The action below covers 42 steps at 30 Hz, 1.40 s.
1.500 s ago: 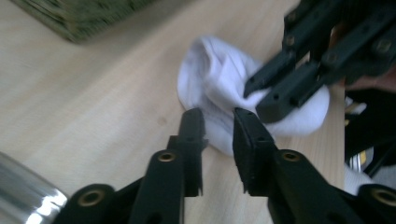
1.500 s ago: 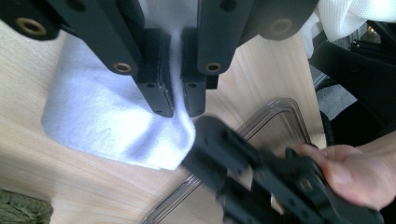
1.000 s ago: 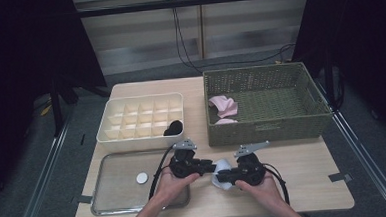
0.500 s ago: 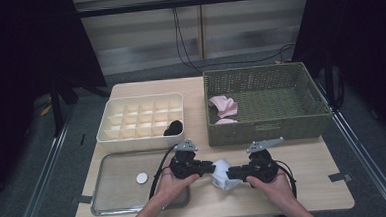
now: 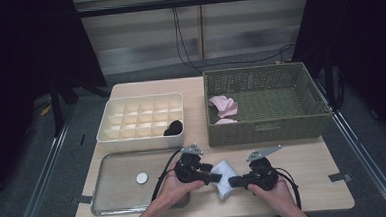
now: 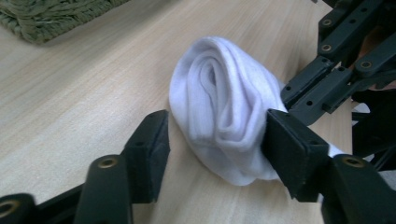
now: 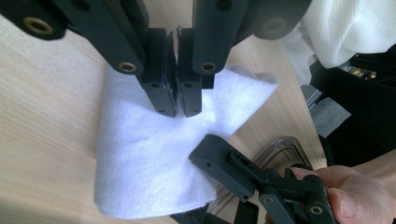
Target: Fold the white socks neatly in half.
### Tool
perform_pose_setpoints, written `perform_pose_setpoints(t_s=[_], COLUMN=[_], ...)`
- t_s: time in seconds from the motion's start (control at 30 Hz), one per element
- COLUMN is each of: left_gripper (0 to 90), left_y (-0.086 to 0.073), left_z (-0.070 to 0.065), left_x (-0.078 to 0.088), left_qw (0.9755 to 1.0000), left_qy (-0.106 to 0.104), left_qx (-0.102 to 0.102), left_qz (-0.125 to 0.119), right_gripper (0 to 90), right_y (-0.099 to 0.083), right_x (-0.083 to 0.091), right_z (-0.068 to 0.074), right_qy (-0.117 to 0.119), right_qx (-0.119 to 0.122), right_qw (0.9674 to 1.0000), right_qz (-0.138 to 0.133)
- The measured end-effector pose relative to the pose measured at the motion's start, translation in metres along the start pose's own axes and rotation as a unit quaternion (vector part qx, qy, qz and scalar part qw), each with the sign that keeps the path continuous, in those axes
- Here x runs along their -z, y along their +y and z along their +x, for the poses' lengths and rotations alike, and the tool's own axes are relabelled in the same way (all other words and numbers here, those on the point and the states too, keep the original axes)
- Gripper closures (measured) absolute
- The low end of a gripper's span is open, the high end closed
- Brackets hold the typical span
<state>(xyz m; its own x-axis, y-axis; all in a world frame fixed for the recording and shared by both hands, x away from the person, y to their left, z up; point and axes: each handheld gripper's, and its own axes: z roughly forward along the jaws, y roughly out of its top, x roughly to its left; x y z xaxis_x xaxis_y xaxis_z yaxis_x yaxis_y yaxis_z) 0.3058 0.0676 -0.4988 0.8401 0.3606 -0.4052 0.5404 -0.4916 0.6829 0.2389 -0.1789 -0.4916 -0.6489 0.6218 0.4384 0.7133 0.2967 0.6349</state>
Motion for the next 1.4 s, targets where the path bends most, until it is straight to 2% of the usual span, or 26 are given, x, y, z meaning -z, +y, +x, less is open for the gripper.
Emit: perform_pose_setpoints(t_s=[0.13,0.17,0.23,0.27,0.33,0.37,0.43,0.53,0.6,0.77,0.83,1.1,1.17,1.23,1.27,1.37,1.4], left_gripper=[39.2,39.8,40.6,40.6,40.6,40.5,39.8,38.5,36.2,30.4,28.8,26.5,26.4,29.0,31.8,41.4,46.4], left_y=[-0.001,-0.001,-0.001,-0.002,-0.001,-0.002,-0.002,-0.002,-0.001,-0.002,-0.002,-0.004,-0.004,-0.003,-0.003,-0.003,-0.003], left_z=[0.001,-0.001,-0.001,-0.001,-0.001,-0.001,-0.001,-0.001,-0.002,-0.003,-0.003,-0.004,-0.005,-0.008,-0.008,-0.009,-0.01], left_x=[-0.002,-0.002,-0.002,-0.003,-0.003,-0.003,-0.004,-0.004,-0.003,-0.005,-0.004,-0.005,-0.006,-0.008,-0.008,-0.008,-0.007], left_qw=[0.9999,0.9997,0.9996,0.9996,0.9995,0.9996,0.9996,0.9996,0.9994,0.9995,0.9993,0.9995,0.9994,0.9993,0.9991,0.9987,0.9986], left_qy=[0.002,0.011,0.008,0.008,0.009,0.01,0.009,0.008,0.012,0.005,0.004,-0.001,-0.007,-0.01,-0.02,-0.032,-0.037], left_qx=[-0.006,-0.017,-0.02,-0.018,-0.021,-0.021,-0.022,-0.022,-0.026,-0.027,-0.03,-0.029,-0.03,-0.033,-0.031,-0.03,-0.033], left_qz=[0.011,0.016,0.021,0.02,0.021,0.017,0.017,0.017,0.02,0.015,0.019,0.013,0.012,0.016,0.021,0.025,0.019], right_gripper=[86.4,84.6,83.4,81.6,75.7,72.9,71.5,71.0,71.2,72.7,73.7,74.4,74.8,75.3,75.5,76.0,76.1], right_y=[0.0,0.001,0.006,0.008,0.008,0.007,0.007,0.005,0.003,0.001,-0.001,0.0,0.0,0.001,0.001,0.001,0.001], right_x=[0.001,0.003,0.009,0.011,0.012,0.012,0.012,0.009,0.008,0.004,0.001,-0.001,-0.002,-0.003,-0.004,-0.004,-0.004], right_z=[0.0,0.0,0.0,-0.001,-0.007,-0.008,-0.01,-0.011,-0.011,-0.012,-0.012,-0.011,-0.01,-0.009,-0.008,-0.008,-0.008], right_qy=[0.0,-0.002,-0.013,-0.023,-0.02,-0.029,-0.033,-0.043,-0.043,-0.044,-0.042,-0.043,-0.041,-0.042,-0.044,-0.043,-0.042], right_qx=[-0.003,-0.001,0.004,0.008,-0.001,-0.004,0.0,-0.002,-0.007,-0.009,-0.011,-0.009,-0.011,-0.007,-0.006,-0.005,-0.006], right_qw=[1.0,1.0,0.9998,0.9996,0.9997,0.9995,0.9994,0.9991,0.9989,0.9984,0.9985,0.9985,0.9985,0.9985,0.9985,0.9986,0.9986], right_qz=[0.005,0.002,-0.011,-0.014,-0.016,-0.014,-0.01,0.007,0.016,0.034,0.033,0.032,0.033,0.033,0.033,0.032,0.031])
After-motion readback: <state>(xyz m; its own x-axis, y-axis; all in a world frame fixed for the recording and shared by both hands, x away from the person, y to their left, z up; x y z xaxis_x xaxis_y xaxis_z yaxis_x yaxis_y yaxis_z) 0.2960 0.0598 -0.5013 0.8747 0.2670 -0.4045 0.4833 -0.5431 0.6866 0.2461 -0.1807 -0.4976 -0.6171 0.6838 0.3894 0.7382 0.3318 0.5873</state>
